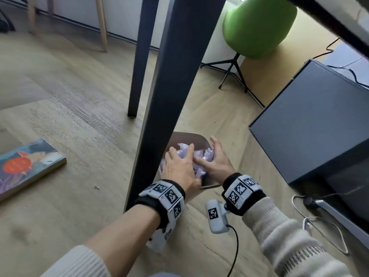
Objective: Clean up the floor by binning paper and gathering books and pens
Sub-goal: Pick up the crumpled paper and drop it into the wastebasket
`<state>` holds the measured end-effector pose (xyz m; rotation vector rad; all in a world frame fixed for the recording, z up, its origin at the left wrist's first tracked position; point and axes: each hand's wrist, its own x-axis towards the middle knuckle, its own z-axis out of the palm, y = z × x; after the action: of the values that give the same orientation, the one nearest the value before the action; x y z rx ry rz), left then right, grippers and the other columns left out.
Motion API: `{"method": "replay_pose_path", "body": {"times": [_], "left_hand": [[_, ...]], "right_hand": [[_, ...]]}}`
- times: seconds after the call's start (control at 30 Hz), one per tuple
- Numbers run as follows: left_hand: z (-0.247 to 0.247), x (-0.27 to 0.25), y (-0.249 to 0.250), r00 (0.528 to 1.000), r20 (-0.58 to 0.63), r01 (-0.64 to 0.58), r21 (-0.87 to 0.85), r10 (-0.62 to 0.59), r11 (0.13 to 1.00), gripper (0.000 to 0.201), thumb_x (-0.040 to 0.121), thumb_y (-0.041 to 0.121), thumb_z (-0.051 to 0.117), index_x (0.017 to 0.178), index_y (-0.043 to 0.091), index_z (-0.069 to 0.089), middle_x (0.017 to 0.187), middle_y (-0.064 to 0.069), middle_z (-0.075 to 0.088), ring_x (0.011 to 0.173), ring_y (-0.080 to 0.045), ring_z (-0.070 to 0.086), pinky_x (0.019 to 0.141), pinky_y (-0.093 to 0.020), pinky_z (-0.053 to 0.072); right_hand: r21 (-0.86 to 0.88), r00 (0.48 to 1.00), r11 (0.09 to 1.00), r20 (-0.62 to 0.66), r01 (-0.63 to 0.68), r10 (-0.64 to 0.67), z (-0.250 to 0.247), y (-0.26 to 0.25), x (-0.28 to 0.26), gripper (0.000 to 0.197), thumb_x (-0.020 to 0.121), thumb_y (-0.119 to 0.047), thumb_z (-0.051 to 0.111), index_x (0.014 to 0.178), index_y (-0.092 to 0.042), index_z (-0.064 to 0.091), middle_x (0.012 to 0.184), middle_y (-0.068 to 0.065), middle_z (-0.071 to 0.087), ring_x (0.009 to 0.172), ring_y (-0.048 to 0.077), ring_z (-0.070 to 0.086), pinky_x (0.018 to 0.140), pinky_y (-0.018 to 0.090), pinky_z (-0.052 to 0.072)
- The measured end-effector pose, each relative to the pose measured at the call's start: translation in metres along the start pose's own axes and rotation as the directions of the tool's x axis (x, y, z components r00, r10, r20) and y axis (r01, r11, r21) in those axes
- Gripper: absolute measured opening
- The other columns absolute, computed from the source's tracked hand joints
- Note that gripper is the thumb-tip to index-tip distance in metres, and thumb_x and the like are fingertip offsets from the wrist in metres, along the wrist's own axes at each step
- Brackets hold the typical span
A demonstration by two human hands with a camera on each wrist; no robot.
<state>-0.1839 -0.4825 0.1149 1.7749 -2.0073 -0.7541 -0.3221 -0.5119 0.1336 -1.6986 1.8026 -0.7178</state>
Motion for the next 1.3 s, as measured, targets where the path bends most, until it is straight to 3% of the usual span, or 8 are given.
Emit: {"method": "replay_pose_path", "body": {"times": [0.13, 0.23, 0.4, 0.53, 0.7, 0.83, 1.0, 1.3], "left_hand": [[-0.003, -0.015, -0.011, 0.983, -0.045, -0.18, -0.086, 0.177, 0.98, 0.069, 0.081, 0.027, 0.05, 0.146, 0.032, 0.025, 0.15, -0.013, 0.025, 0.138, -0.032, 0.029, 0.111, -0.05, 0.031], [-0.012, -0.042, -0.021, 0.907, -0.138, -0.413, -0.104, 0.398, 0.905, 0.038, 0.083, 0.023, 0.041, 0.119, 0.017, 0.051, 0.114, -0.004, 0.05, 0.096, -0.02, 0.055, 0.084, -0.036, 0.051], [-0.031, -0.088, -0.08, 0.74, -0.02, -0.667, 0.113, 0.673, 0.737, 0.011, 0.082, 0.017, 0.041, 0.087, 0.02, 0.05, 0.09, 0.001, 0.052, 0.067, -0.015, 0.047, 0.05, -0.029, 0.045], [-0.066, -0.115, -0.14, 0.889, 0.239, -0.457, 0.421, 0.39, 0.783, 0.015, 0.087, 0.011, 0.041, 0.088, 0.019, 0.054, 0.089, 0.0, 0.053, 0.068, -0.015, 0.039, 0.056, -0.03, 0.032], [-0.089, -0.122, -0.221, 0.977, 0.212, -0.109, 0.56, -0.014, 0.821, 0.018, 0.093, 0.015, 0.042, 0.099, 0.016, 0.059, 0.105, -0.002, 0.058, 0.096, -0.024, 0.057, 0.064, -0.029, 0.034], [-0.084, -0.138, -0.29, 0.918, 0.149, 0.24, 0.527, -0.367, 0.815, 0.02, 0.089, 0.018, 0.045, 0.105, 0.017, 0.058, 0.116, -0.005, 0.054, 0.109, -0.025, 0.055, 0.08, -0.032, 0.044], [-0.072, -0.16, -0.351, 0.818, 0.02, 0.502, 0.465, -0.575, 0.729, 0.022, 0.089, 0.024, 0.049, 0.109, 0.015, 0.053, 0.117, -0.01, 0.049, 0.11, -0.03, 0.054, 0.089, -0.04, 0.048], [-0.065, -0.139, -0.406, 0.647, -0.19, 0.762, 0.156, -0.738, 0.628, 0.042, 0.089, 0.017, 0.054, 0.128, 0.011, 0.042, 0.126, -0.016, 0.047, 0.113, -0.038, 0.052, 0.087, -0.044, 0.046]], "right_hand": [[-0.132, 0.969, 0.978, -0.167, 0.162, -0.184, -0.004, 0.001, -0.008, 0.046, 0.081, -0.023, 0.071, 0.125, -0.021, 0.059, 0.124, -0.005, 0.062, 0.116, 0.01, 0.057, 0.096, 0.017, 0.041], [-0.239, 0.891, 0.919, -0.26, 0.313, -0.372, 0.004, -0.011, -0.03, 0.01, 0.083, -0.017, 0.067, 0.092, -0.019, 0.068, 0.094, -0.004, 0.068, 0.083, 0.011, 0.066, 0.078, 0.024, 0.053], [-0.263, 0.794, 0.762, 0.028, 0.592, -0.607, 0.04, -0.026, -0.085, 0.016, 0.086, -0.028, 0.061, 0.073, -0.019, 0.059, 0.07, -0.009, 0.057, 0.061, 0.008, 0.054, 0.057, 0.025, 0.047], [-0.2, 0.671, 0.648, 0.347, 0.735, -0.655, 0.088, -0.024, -0.114, 0.018, 0.089, -0.032, 0.059, 0.076, -0.02, 0.061, 0.074, -0.009, 0.059, 0.062, 0.01, 0.054, 0.056, 0.029, 0.048], [-0.078, 0.482, 0.581, 0.653, 0.811, -0.585, 0.184, -0.034, -0.119, 0.014, 0.09, -0.033, 0.047, 0.099, -0.025, 0.055, 0.102, -0.004, 0.063, 0.085, 0.017, 0.063, 0.069, 0.032, 0.054], [-0.232, 0.623, 0.679, 0.665, 0.696, -0.411, 0.266, -0.055, -0.095, 0.037, 0.092, -0.03, 0.048, 0.126, -0.015, 0.05, 0.13, 0.002, 0.049, 0.116, 0.021, 0.051, 0.097, 0.03, 0.042], [-0.472, 0.836, 0.77, 0.53, 0.429, -0.14, 0.35, -0.065, -0.038, 0.052, 0.09, -0.012, 0.055, 0.137, -0.004, 0.035, 0.144, 0.016, 0.035, 0.128, 0.032, 0.041, 0.104, 0.035, 0.036], [-0.63, 0.838, 0.612, 0.535, 0.479, -0.105, 0.372, -0.046, -0.015, 0.029, 0.088, 0.002, 0.042, 0.109, 0.005, 0.062, 0.113, 0.019, 0.057, 0.106, 0.033, 0.055, 0.086, 0.036, 0.044]]}}
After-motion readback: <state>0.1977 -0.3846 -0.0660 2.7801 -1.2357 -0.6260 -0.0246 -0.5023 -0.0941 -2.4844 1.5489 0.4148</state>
